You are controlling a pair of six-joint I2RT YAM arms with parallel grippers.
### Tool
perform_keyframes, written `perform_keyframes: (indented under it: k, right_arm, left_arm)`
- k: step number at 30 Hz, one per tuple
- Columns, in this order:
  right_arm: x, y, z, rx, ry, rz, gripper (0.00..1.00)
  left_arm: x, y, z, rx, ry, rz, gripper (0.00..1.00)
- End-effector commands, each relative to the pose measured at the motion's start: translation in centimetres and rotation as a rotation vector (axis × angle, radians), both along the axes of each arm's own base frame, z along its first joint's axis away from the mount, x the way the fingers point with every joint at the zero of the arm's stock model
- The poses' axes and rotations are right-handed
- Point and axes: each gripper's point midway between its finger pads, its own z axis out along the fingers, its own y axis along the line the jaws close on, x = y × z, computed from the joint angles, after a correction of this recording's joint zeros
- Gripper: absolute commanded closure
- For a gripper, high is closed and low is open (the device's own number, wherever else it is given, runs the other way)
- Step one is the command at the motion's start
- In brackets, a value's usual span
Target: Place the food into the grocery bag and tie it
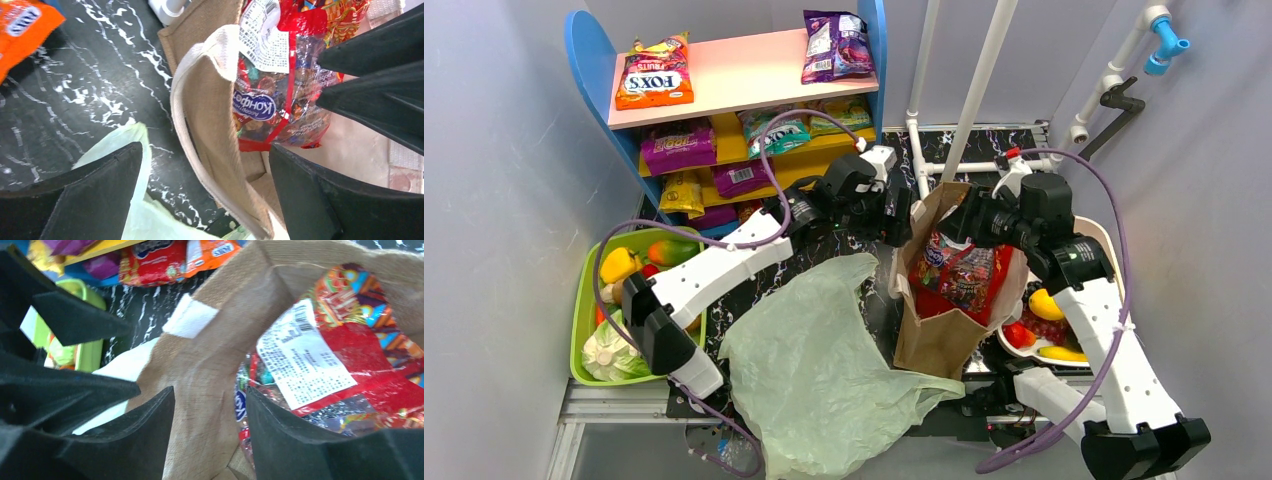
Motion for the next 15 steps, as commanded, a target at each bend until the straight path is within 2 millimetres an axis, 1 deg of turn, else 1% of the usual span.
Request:
perform_keyframes:
  k: [1,3,6,10,13,15]
  right_arm:
    - [-1.7,1.5,3.5,0.066,-0.067,0.109,0.36]
    - [-1.8,1.3,4.3,0.071,-0.094,0.096,0.34]
    - [-1.6,0.7,4.7,0.062,-0.119,0.057,0.32]
    - [-1.5,-0.1,4.6,0.056,-0.127,-0.002,0.32]
    - [-1.3,-0.5,4.1,0.058,-0.124,-0.036,0.31]
    - [-1.2,-0.6,3.8,0.062,-0.119,-0.047,0.31]
  left_arm:
    - [-0.7,4.3,5.0,0.036,-0.141,0.04,0.02]
    - [-0.7,5.9,4.5,0.088,-0.161,0.067,0.02]
    - [-1.0,7.9,2.6,0.163,-0.16,0.092,0.05]
    - [-2.3,9.9,-1.6,0.294,-0.05,0.121,0.08]
    - [-3.5,10.9,-4.1,0.399,0.039,0.156,0.09]
    - [-4.2,10.6,-5.0,0.433,0.067,0.191,0.09]
